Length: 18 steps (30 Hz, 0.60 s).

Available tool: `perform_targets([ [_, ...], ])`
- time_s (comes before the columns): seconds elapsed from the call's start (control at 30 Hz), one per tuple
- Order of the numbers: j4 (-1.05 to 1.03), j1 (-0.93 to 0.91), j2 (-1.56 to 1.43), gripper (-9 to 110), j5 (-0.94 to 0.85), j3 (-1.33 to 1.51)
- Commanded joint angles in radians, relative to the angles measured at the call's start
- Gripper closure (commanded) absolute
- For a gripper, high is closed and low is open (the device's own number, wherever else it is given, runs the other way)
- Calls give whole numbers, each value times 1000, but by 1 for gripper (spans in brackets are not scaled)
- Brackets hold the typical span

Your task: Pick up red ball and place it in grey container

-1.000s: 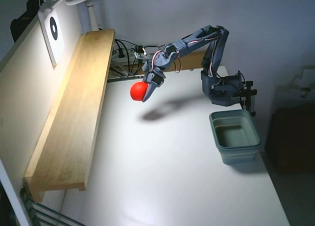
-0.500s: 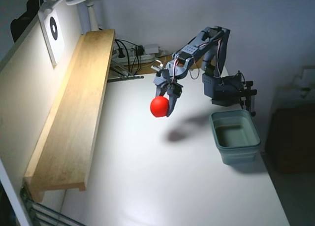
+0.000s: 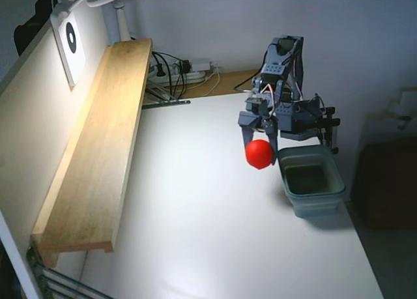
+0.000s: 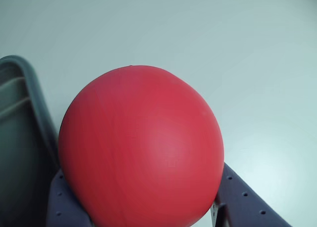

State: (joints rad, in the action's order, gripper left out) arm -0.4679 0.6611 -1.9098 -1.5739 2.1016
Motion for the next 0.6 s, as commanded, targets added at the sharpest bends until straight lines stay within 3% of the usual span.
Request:
perform_targets([
  [0.0,-20,23,-54,78,3,-54],
  [0.57,-205,8,-52,78,3,-241],
])
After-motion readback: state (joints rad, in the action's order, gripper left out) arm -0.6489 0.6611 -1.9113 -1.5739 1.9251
